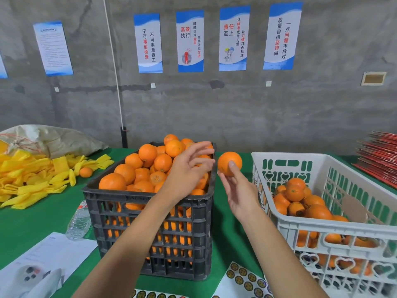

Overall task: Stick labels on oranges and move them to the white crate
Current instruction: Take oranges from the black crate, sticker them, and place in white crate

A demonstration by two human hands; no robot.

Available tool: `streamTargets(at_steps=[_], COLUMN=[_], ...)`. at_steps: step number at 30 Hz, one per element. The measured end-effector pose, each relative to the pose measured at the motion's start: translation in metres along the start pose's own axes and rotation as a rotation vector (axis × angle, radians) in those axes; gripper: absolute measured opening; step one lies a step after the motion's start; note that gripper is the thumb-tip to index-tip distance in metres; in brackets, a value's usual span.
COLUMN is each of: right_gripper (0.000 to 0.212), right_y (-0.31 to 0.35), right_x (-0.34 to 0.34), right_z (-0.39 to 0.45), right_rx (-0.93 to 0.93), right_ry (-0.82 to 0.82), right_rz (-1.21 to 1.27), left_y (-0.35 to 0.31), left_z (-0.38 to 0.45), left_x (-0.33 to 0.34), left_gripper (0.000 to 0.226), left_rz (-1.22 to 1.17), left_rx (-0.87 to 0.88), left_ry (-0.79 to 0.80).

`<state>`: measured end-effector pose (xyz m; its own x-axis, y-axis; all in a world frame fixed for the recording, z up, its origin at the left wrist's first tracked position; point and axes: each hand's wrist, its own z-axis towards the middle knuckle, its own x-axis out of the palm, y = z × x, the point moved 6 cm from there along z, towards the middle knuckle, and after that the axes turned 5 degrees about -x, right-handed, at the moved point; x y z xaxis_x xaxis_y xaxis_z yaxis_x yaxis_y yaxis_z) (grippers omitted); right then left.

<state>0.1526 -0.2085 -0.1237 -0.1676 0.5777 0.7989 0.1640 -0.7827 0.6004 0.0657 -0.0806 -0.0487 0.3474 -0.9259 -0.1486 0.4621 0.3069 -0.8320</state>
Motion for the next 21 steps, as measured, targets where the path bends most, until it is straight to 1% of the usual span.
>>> streamTargets(at_steps=[2,3,4,5,7,8,10,12,13,14,15,16,18,19,21], right_gripper=[0.051,0.058,0.063,0.064,0.067,0.069,0.064,0.052,0.046,0.042,0.04,0.039,0.037,0.035,0.03], right_y=[0.007,0.012,0.018,0.024,0.033,0.038,0.046,0.048,0.046,0.043,0.039,0.036,0.026,0.018,0.0], right_x=[-0.001,-0.003,-0.006,-0.01,-0.016,-0.019,-0.022,-0.022,-0.022,-0.022,-0.023,-0.023,-0.027,-0.03,-0.045], right_z=[0.001,0.003,0.005,0.006,0.007,0.008,0.008,0.008,0.007,0.005,0.004,0.003,-0.004,-0.009,-0.021], right_rx=[0.016,0.007,-0.008,-0.026,-0.059,-0.079,-0.138,-0.164,-0.156,-0.144,-0.136,-0.132,-0.125,-0.116,-0.096], right_ry=[-0.052,-0.076,-0.095,-0.108,-0.114,-0.113,-0.101,-0.078,-0.062,-0.039,-0.017,0.009,0.051,0.061,0.061], right_rz=[0.123,0.185,0.248,0.297,0.349,0.355,0.314,0.23,0.194,0.156,0.109,0.053,-0.081,-0.156,-0.323], left_y=[0.007,0.013,0.019,0.027,0.047,0.058,0.074,0.079,0.079,0.079,0.078,0.077,0.076,0.072,0.063], left_z=[0.004,0.007,0.009,0.013,0.019,0.02,0.017,0.012,0.011,0.011,0.013,0.016,0.022,0.023,0.022], left_x=[-0.02,-0.029,-0.038,-0.045,-0.052,-0.051,-0.044,-0.035,-0.032,-0.032,-0.033,-0.035,-0.04,-0.042,-0.041], left_gripper=[0.032,0.027,0.024,0.023,0.032,0.041,0.055,0.058,0.058,0.058,0.055,0.048,0.032,0.035,0.056], left_rz=[-0.045,0.021,0.157,0.321,0.613,0.725,0.919,1.02,1.045,1.065,1.077,1.08,1.056,1.026,0.946], left_rx=[-0.105,-0.165,-0.217,-0.263,-0.391,-0.482,-0.667,-0.79,-0.819,-0.826,-0.816,-0.792,-0.723,-0.681,-0.604], left_ry=[-0.178,-0.227,-0.234,-0.201,-0.054,0.05,0.314,0.53,0.585,0.602,0.59,0.563,0.452,0.384,0.269])
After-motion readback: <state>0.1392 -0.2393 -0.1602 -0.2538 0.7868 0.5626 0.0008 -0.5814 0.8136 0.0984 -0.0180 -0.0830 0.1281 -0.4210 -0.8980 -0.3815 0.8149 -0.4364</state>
